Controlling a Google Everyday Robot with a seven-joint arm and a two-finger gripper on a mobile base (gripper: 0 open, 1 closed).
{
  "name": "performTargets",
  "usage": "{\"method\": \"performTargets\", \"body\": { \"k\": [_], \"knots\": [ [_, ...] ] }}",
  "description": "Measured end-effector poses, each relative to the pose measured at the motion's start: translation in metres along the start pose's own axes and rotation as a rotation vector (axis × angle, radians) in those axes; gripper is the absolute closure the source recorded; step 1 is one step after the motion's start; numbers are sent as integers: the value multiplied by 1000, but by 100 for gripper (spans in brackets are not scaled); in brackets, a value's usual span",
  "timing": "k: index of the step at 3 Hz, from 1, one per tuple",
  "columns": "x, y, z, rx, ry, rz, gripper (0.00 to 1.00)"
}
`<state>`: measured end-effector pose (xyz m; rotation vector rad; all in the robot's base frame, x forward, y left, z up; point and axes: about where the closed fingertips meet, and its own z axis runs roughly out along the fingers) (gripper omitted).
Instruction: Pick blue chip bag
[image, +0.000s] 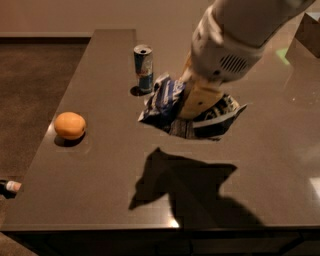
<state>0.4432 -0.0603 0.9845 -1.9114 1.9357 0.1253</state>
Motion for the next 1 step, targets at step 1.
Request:
{"method": "performTargets", "body": {
  "k": [1],
  "knots": [
    [-7,-2,-16,24,-12,-11,100]
  ]
}}
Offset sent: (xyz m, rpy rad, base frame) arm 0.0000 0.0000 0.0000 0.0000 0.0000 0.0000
